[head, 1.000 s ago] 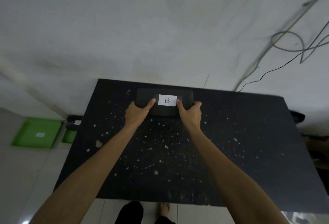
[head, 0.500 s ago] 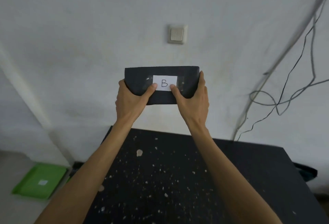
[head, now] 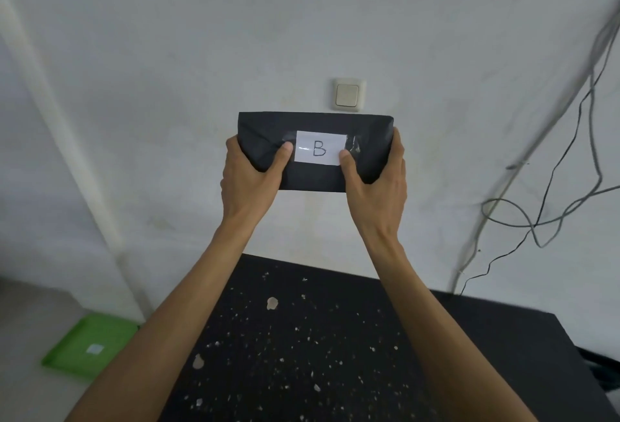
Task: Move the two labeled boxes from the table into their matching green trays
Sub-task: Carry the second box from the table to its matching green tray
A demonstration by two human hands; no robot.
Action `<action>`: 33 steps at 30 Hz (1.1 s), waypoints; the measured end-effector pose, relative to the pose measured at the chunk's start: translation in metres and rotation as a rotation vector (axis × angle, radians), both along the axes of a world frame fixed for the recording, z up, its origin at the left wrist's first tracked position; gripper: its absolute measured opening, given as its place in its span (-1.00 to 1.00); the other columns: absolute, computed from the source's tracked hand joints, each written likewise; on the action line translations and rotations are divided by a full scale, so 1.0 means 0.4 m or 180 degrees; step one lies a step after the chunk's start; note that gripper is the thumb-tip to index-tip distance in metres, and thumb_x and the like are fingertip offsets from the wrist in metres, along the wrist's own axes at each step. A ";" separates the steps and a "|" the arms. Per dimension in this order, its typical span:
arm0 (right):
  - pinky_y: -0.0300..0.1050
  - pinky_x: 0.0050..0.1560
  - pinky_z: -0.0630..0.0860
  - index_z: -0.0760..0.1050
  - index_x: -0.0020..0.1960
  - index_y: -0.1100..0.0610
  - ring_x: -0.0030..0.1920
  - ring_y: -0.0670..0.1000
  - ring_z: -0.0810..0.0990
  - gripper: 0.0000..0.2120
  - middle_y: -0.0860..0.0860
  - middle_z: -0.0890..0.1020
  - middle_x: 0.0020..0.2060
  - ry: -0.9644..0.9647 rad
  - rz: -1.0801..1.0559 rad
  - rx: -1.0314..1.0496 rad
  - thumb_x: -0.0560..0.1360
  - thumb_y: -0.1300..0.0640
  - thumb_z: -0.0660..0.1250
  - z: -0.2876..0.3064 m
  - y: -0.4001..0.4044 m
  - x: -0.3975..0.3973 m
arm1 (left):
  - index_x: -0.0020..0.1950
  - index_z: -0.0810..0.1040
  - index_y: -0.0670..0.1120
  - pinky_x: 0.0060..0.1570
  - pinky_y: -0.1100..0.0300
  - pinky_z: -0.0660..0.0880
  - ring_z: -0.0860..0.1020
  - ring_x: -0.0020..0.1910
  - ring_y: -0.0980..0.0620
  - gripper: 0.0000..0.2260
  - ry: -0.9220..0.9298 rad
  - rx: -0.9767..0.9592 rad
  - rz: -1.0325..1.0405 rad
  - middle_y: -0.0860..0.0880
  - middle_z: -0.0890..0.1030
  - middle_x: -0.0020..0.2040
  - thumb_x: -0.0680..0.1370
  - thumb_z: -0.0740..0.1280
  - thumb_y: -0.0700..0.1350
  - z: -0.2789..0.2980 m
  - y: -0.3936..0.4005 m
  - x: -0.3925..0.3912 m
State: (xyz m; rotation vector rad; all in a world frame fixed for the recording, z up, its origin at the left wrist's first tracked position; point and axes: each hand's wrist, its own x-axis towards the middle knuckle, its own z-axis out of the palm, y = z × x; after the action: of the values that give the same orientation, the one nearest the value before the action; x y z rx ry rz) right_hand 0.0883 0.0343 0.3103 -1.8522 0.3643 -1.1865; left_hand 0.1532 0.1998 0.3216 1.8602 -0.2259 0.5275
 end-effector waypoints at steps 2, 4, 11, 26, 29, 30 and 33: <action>-0.55 -0.03 0.23 0.14 0.58 -0.07 0.10 -0.22 0.41 -0.19 -0.09 0.50 0.32 0.0016 0.0037 -0.0014 0.44 -0.28 0.37 0.001 0.008 0.005 | 0.35 0.29 0.01 0.15 -0.06 0.55 0.53 0.16 0.00 -0.29 0.0021 -0.0007 0.0039 0.05 0.52 0.24 0.38 0.34 0.41 -0.001 0.011 -0.002; -0.55 -0.04 0.23 0.14 0.58 -0.05 0.11 -0.22 0.40 -0.18 -0.08 0.49 0.33 0.0034 0.0108 -0.0028 0.45 -0.28 0.37 -0.003 0.019 0.015 | 0.36 0.29 0.01 0.15 -0.04 0.55 0.53 0.15 0.02 -0.29 0.0042 -0.0016 0.0057 0.06 0.51 0.24 0.38 0.34 0.41 -0.005 0.029 0.002; -0.06 0.24 0.51 -0.01 0.61 -0.04 0.31 0.00 0.49 -0.22 -0.02 0.39 0.45 0.0503 0.0763 -0.0062 0.54 -0.17 0.29 -0.066 0.092 0.065 | 0.43 0.26 -0.04 0.09 0.14 0.46 0.49 0.12 0.08 -0.43 0.0146 0.0144 0.0158 0.00 0.50 0.31 0.54 0.28 0.24 -0.047 0.139 0.043; 0.11 0.30 0.52 -0.04 0.61 -0.03 0.37 0.12 0.49 -0.19 0.07 0.43 0.43 0.1657 0.2038 -0.0277 0.54 -0.18 0.32 -0.307 0.633 0.275 | 0.33 0.45 -0.16 0.16 -0.12 0.52 0.55 0.16 -0.16 -0.46 0.1043 0.0755 0.1123 -0.17 0.51 0.19 0.53 0.33 0.21 -0.261 0.773 0.126; 0.13 0.29 0.50 -0.01 0.61 0.05 0.36 0.14 0.48 -0.17 0.11 0.41 0.40 0.1935 0.2128 -0.0344 0.52 -0.20 0.33 -0.364 0.802 0.324 | 0.45 0.34 -0.11 0.20 -0.06 0.48 0.49 0.24 -0.14 -0.37 0.1066 0.0761 0.1217 -0.17 0.49 0.27 0.50 0.37 0.20 -0.342 0.939 0.141; 0.13 0.28 0.50 0.00 0.61 0.07 0.35 0.15 0.48 -0.16 0.12 0.41 0.40 0.2032 0.2160 -0.0347 0.52 -0.20 0.33 -0.384 0.860 0.338 | 0.48 0.29 -0.09 0.21 -0.06 0.48 0.47 0.26 -0.15 -0.33 0.1098 0.0786 0.1226 -0.17 0.48 0.29 0.49 0.37 0.21 -0.371 0.995 0.146; 0.12 0.30 0.47 -0.06 0.63 0.11 0.38 0.16 0.47 -0.12 0.13 0.39 0.44 0.2280 0.2277 -0.0423 0.53 -0.20 0.31 -0.451 1.035 0.376 | 0.56 0.13 0.00 0.19 -0.11 0.48 0.44 0.28 -0.19 -0.21 0.1224 0.0956 0.1200 -0.21 0.46 0.31 0.47 0.36 0.27 -0.459 1.165 0.162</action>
State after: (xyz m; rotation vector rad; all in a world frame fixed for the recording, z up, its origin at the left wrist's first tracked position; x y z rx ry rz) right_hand 0.2386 0.4481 0.1298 -2.2073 -0.0166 -0.0490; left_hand 0.2181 0.6660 0.1381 2.2716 0.3258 0.3906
